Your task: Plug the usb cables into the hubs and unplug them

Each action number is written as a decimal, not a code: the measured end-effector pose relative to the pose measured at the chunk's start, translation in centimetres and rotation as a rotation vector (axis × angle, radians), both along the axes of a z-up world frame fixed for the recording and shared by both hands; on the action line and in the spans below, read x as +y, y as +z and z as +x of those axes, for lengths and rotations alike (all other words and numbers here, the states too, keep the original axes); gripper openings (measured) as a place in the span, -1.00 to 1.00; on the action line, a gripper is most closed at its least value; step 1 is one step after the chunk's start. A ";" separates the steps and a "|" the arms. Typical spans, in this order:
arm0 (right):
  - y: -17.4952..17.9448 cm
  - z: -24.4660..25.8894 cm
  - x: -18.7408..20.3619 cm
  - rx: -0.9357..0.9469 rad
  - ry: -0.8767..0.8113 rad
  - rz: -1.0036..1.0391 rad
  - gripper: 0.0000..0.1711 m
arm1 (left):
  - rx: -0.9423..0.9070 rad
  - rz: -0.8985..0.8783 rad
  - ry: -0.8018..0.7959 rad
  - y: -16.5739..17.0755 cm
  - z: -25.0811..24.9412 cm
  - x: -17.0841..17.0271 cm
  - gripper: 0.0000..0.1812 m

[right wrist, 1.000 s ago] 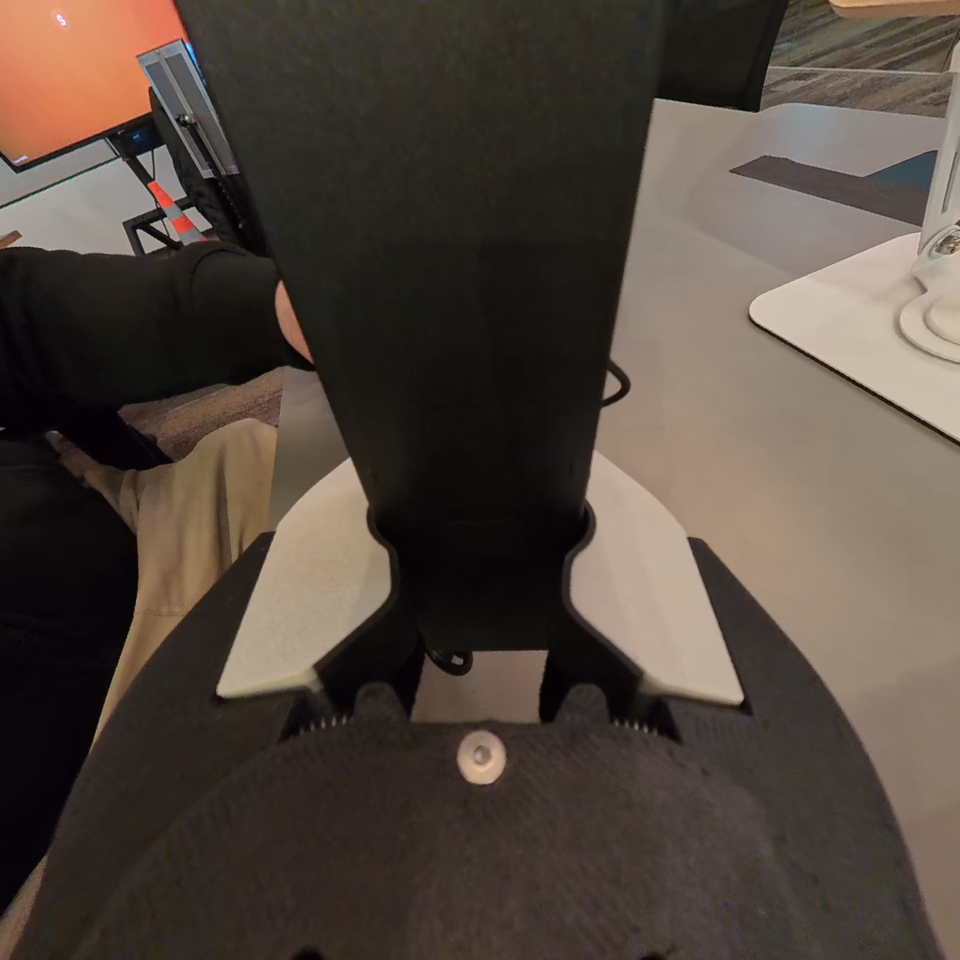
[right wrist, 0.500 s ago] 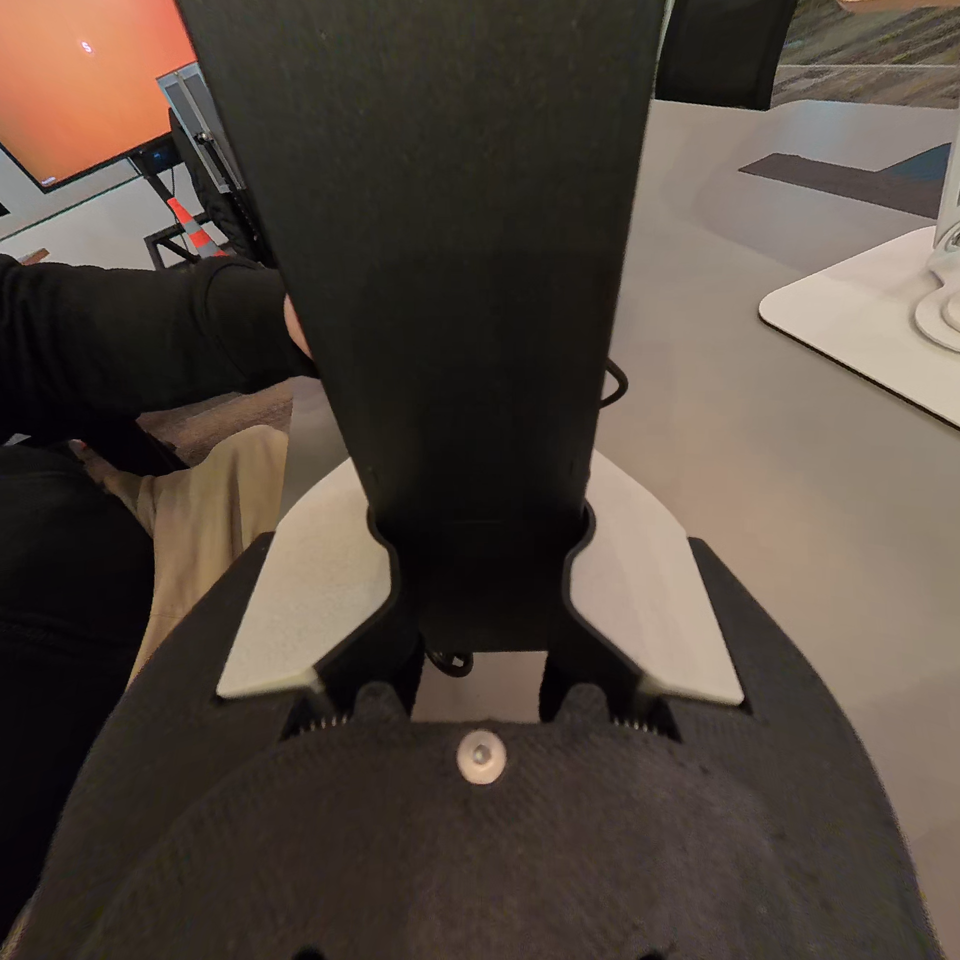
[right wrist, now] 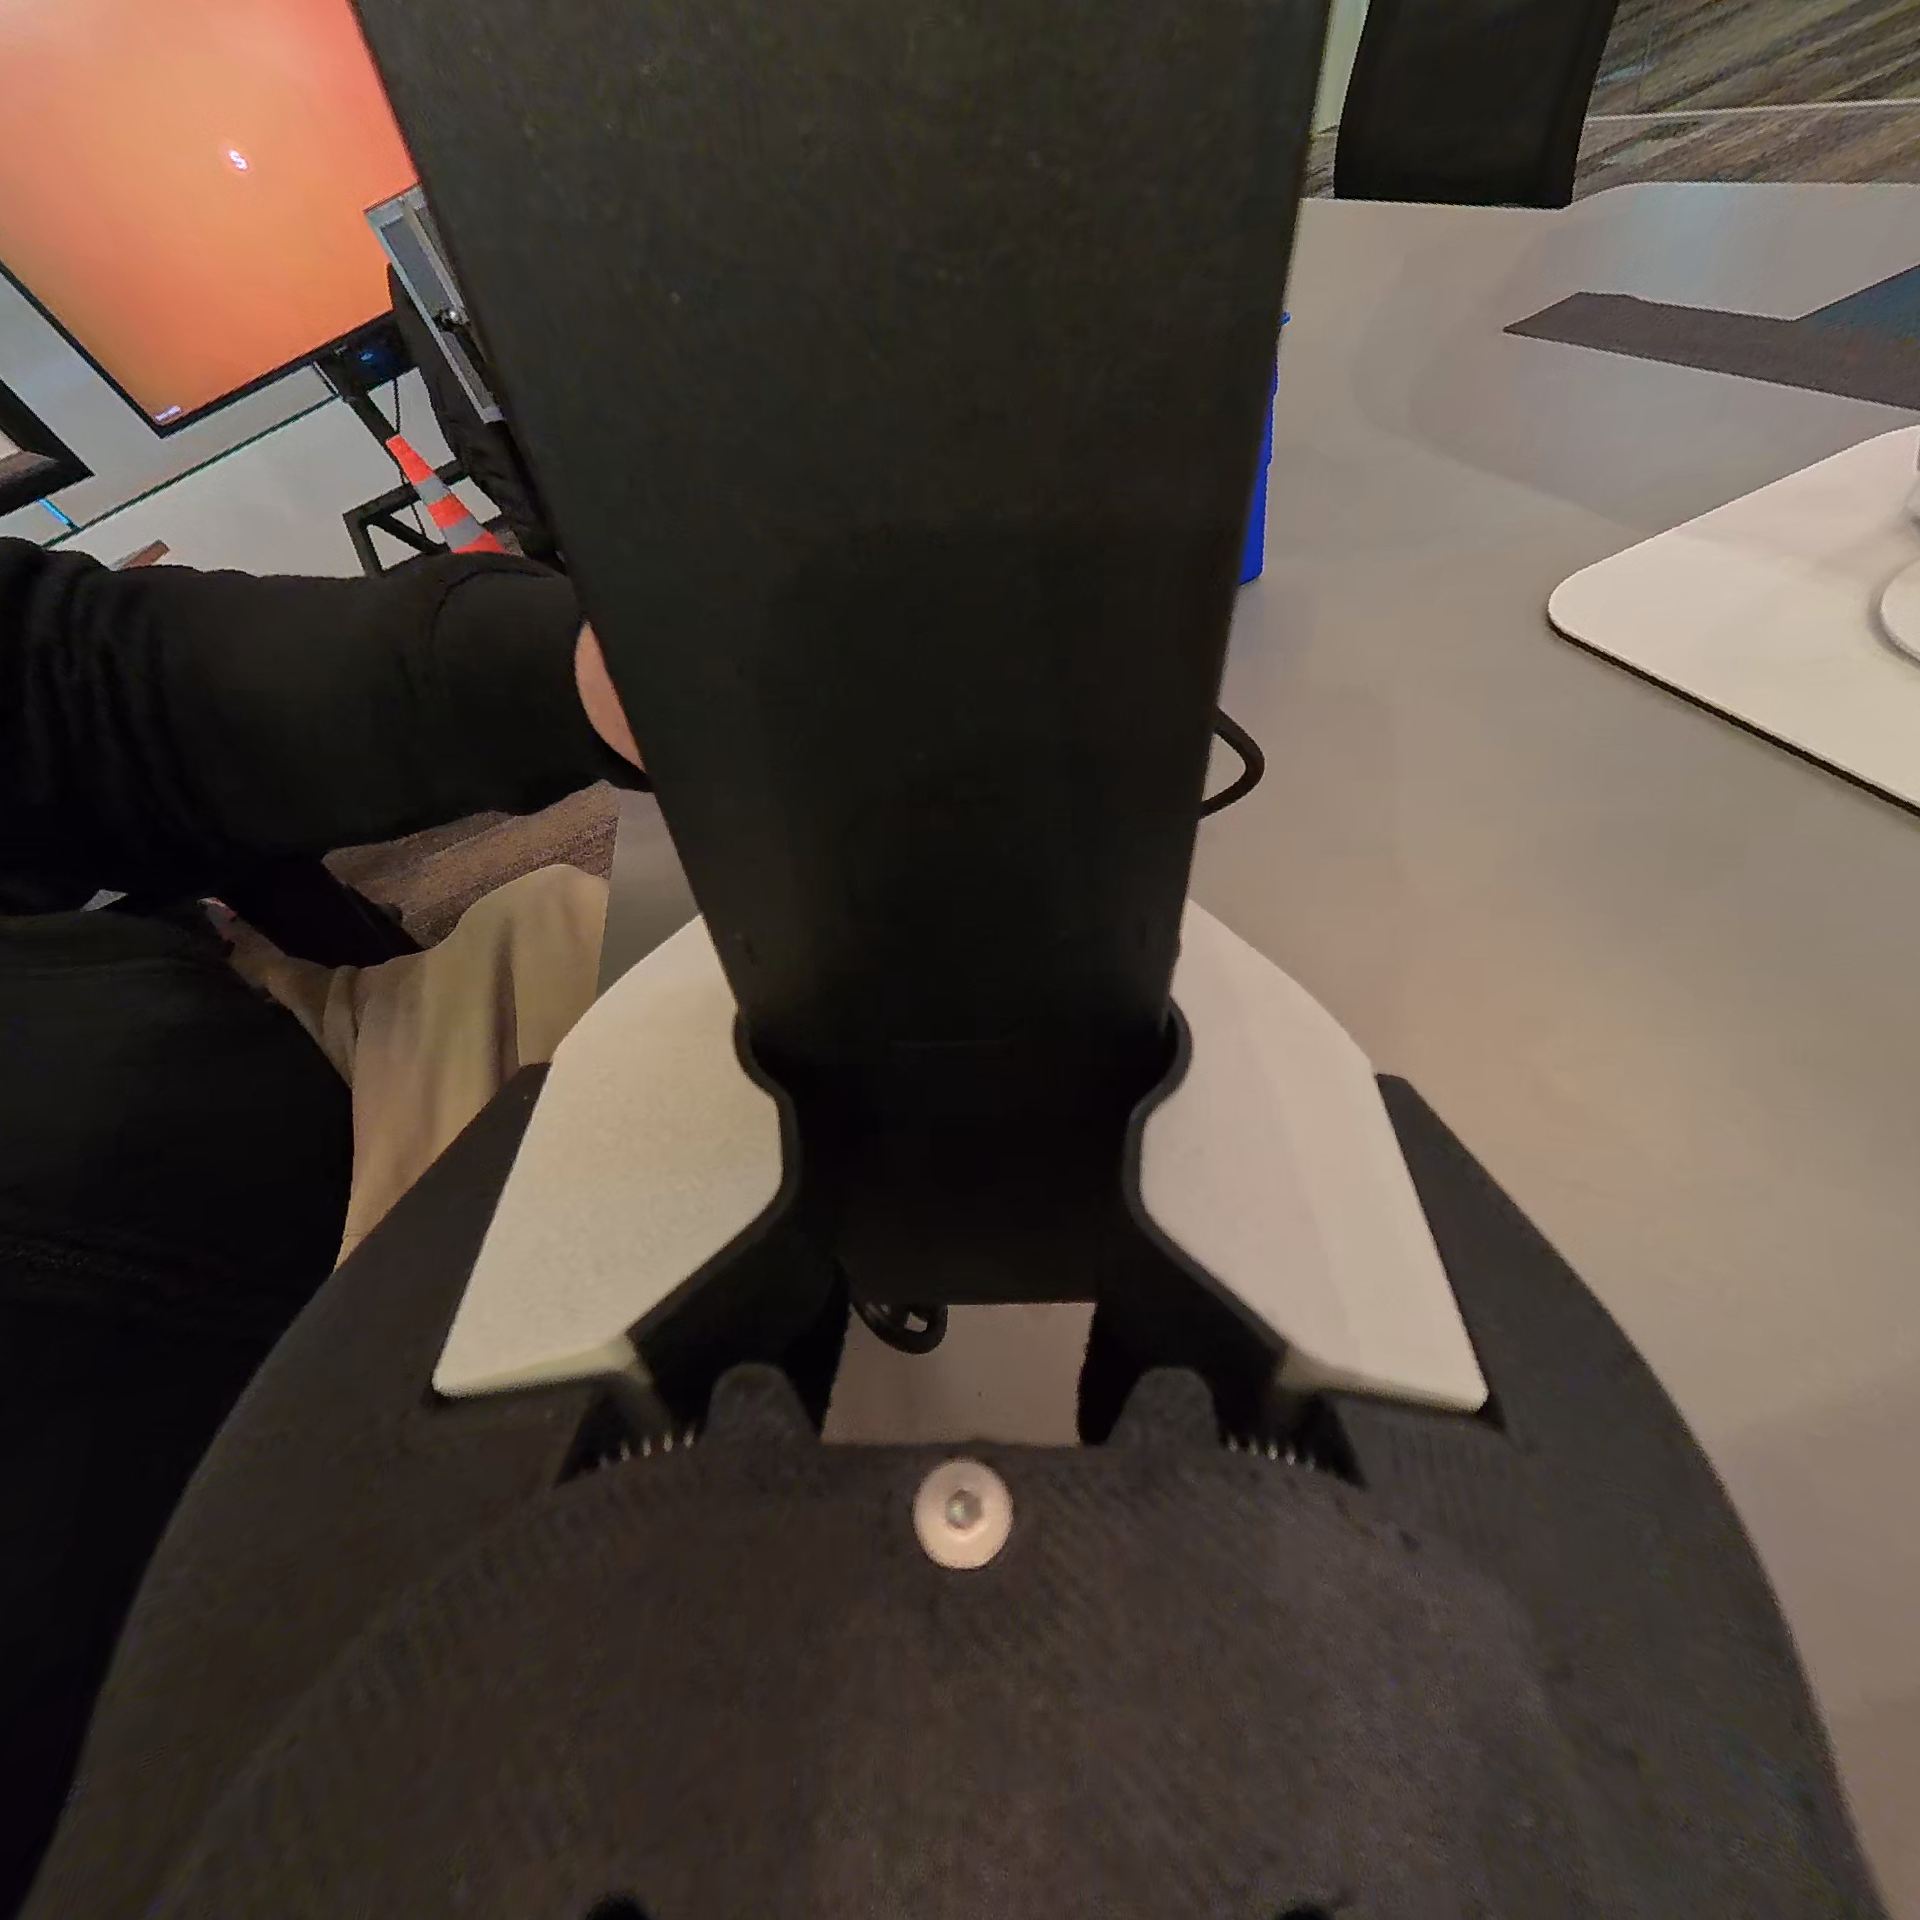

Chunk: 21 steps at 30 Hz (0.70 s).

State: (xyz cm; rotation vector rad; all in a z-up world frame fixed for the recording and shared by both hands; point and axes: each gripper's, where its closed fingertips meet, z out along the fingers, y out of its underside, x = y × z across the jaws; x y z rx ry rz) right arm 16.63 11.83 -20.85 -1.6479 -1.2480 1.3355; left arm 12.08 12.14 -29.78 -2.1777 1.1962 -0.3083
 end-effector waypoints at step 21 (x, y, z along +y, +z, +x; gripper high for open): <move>-0.1 -0.2 -0.1 -0.003 0.004 -0.001 -0.25 | -0.110 -0.234 0.020 -2.2 1.9 -0.9 -0.87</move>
